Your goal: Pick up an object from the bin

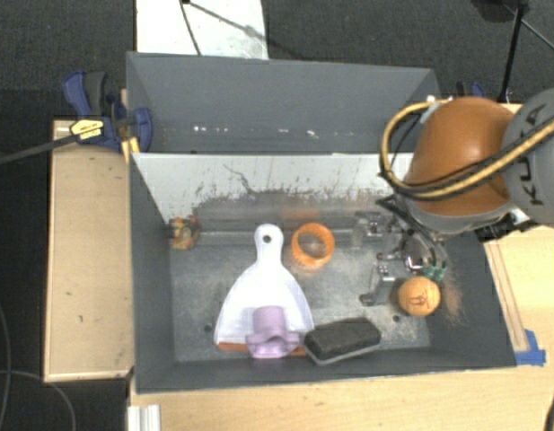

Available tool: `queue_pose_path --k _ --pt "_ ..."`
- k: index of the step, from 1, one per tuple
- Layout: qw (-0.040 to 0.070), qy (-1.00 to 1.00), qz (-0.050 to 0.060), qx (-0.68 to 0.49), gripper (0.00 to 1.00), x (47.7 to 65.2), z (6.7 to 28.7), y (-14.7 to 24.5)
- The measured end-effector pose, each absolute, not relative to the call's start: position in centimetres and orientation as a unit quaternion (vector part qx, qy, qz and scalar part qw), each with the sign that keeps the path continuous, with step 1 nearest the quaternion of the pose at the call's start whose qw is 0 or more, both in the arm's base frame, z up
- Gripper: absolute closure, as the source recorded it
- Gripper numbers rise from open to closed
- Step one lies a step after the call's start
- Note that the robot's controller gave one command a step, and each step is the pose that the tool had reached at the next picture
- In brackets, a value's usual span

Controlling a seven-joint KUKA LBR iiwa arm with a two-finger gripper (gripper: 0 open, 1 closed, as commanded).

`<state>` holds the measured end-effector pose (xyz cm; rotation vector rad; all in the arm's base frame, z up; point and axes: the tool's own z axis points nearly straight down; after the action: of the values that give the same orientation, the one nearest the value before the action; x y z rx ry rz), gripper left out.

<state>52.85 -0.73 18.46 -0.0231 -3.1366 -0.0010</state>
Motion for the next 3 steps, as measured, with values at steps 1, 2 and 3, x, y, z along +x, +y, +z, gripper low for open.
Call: queue_pose_path --k 1,2,3 --pt "-0.001 -1.000 0.000 -0.007 0.00 53.0 18.9 -0.7" --pt "-0.004 -0.999 0.000 0.032 0.00 50.8 14.6 -1.8" --pt "-0.003 -0.993 0.000 0.121 0.00 48.8 8.6 -2.4"
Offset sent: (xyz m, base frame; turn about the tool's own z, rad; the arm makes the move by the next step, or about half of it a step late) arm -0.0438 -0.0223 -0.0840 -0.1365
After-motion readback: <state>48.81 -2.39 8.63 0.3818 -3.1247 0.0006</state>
